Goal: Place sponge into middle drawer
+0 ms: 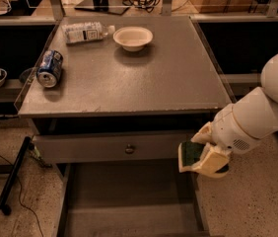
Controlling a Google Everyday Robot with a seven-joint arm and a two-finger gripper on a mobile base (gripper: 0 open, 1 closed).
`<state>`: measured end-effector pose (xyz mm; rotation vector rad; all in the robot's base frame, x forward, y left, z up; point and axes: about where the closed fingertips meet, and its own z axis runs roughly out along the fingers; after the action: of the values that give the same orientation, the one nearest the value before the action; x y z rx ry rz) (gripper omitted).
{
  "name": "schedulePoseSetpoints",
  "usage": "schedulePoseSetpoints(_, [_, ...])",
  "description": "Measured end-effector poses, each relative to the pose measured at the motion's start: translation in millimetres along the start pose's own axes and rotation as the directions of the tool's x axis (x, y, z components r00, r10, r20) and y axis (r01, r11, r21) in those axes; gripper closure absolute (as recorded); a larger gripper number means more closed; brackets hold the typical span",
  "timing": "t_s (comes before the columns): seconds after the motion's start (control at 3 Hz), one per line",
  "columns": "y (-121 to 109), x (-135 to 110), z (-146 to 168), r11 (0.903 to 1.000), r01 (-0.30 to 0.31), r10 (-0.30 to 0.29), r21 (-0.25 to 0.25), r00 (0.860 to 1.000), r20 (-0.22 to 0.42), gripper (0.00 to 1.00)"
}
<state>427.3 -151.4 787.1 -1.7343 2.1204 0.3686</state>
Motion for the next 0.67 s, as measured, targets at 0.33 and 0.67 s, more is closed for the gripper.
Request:
schedulePoseSetpoints(0.33, [5.2, 12.1, 32.2, 0.9996, -0.024, 0.024, -0.015, 1.0, -0.012, 1.0])
schedulePoseSetpoints(0.67, [8.2, 31.3, 90.2, 0.9976, -0.031, 0.03, -0.062, 0.999, -0.02, 1.0])
